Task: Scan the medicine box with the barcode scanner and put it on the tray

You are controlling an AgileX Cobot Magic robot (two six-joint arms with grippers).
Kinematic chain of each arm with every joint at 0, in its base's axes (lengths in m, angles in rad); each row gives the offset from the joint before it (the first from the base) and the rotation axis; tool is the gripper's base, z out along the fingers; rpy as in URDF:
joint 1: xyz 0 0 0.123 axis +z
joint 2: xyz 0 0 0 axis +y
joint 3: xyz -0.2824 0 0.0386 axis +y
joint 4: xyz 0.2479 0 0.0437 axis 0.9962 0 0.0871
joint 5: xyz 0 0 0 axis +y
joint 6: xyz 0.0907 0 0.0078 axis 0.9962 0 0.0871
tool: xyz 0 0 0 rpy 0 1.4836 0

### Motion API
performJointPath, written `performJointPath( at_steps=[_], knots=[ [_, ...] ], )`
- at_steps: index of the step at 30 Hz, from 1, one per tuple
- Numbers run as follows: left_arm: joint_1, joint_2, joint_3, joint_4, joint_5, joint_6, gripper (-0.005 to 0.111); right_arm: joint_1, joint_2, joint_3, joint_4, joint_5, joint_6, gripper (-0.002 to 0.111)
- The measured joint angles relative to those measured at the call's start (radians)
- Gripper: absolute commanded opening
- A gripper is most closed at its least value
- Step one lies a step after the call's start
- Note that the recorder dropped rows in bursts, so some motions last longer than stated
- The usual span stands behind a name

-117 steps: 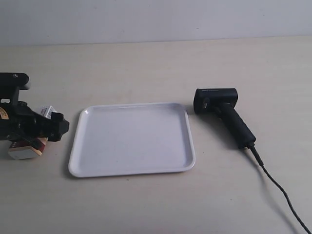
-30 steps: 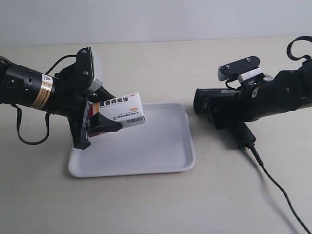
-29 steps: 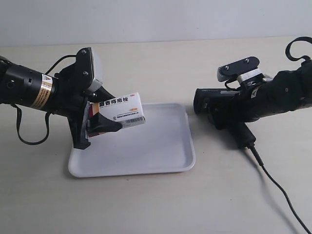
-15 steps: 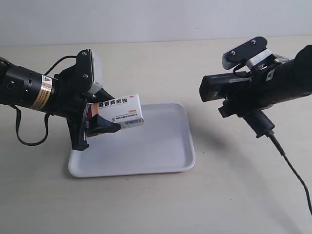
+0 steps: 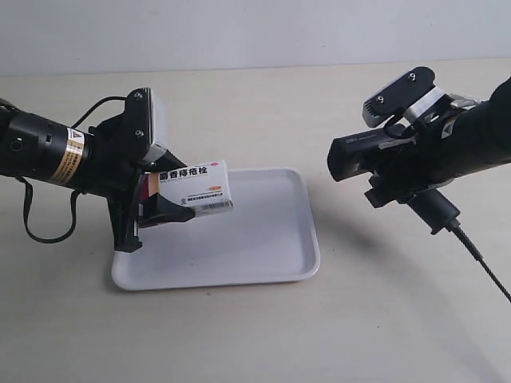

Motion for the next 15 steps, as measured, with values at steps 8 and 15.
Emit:
performJointPath(
  at_steps=[8,15],
  knots=[
    [0.000,0.000,0.000,0.000,0.000,-0.072,0.000,0.004,0.036,0.002,0.000,-0.078,0.064,0.000],
    [0.000,0.025,0.000,-0.054,0.000,-0.143,0.000,0.004,0.164,0.002,0.000,-0.220,0.217,0.000]
  ],
)
